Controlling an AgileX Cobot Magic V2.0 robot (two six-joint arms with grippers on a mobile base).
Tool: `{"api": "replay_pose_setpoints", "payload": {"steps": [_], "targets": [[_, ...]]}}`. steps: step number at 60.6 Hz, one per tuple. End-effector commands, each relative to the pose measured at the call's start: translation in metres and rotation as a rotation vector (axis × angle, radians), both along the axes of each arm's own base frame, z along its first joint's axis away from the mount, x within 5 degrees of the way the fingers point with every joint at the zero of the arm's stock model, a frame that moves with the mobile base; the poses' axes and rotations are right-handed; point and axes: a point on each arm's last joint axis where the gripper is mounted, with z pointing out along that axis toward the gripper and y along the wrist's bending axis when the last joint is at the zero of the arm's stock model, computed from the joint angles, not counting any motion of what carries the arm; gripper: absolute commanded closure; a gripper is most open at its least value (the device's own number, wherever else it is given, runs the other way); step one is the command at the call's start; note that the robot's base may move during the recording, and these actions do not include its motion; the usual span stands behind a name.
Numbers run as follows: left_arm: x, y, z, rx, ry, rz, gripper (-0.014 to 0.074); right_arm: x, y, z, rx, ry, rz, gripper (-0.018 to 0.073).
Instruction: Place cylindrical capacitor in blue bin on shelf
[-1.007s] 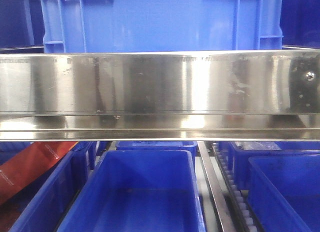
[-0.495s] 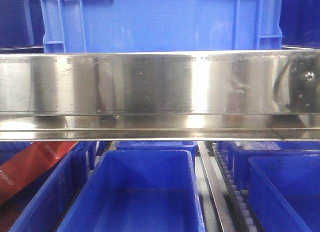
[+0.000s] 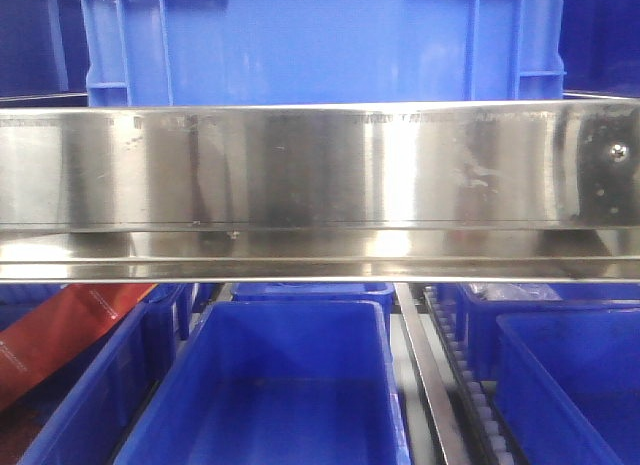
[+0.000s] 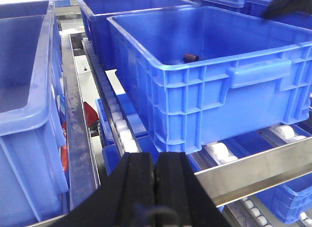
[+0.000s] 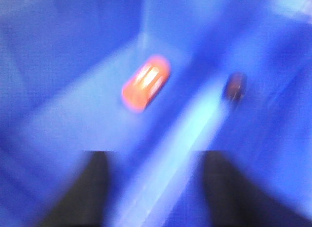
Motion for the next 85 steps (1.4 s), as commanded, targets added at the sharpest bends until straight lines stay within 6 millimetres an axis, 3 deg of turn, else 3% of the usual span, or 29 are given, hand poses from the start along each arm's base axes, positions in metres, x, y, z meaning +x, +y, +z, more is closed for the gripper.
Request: {"api": "replay_pose_setpoints", "payload": {"steps": [1,8,14,28,41,61,85], "targets": [[-0.001,0.000,0.001,-0.011,-0.011,-0.001,0.0707,-0.022,-0.018,0.026,0.053,-0.101,-0.028,0.0600],[-0.001,0.000,0.001,-0.010,-0.012,0.000,0.0707,-0.055,-0.040,0.041,0.092,-0.182,-0.057,0.0723],[0.000,0.001,0.001,-0.007,-0.015,0.003,0.0707,-0.084,-0.060,0.038,0.100,-0.204,-0.086,0.0727],[0.001,0.003,0.002,0.018,-0.044,0.027,0.0707,-0.146,-0.098,-0.004,0.106,-0.246,-0.164,0.0727],[0.004,0.002,0.001,0.020,-0.059,0.026,0.0707,-0.188,-0.119,-0.049,0.116,-0.304,-0.221,0.0727],[0.004,0.001,0.001,0.021,-0.065,0.027,0.0707,-0.221,-0.129,-0.091,0.156,-0.394,-0.236,0.0727],[0.004,0.001,0.003,0.016,-0.075,0.025,0.0707,-0.222,-0.130,-0.093,0.164,-0.411,-0.239,0.0727]]}}
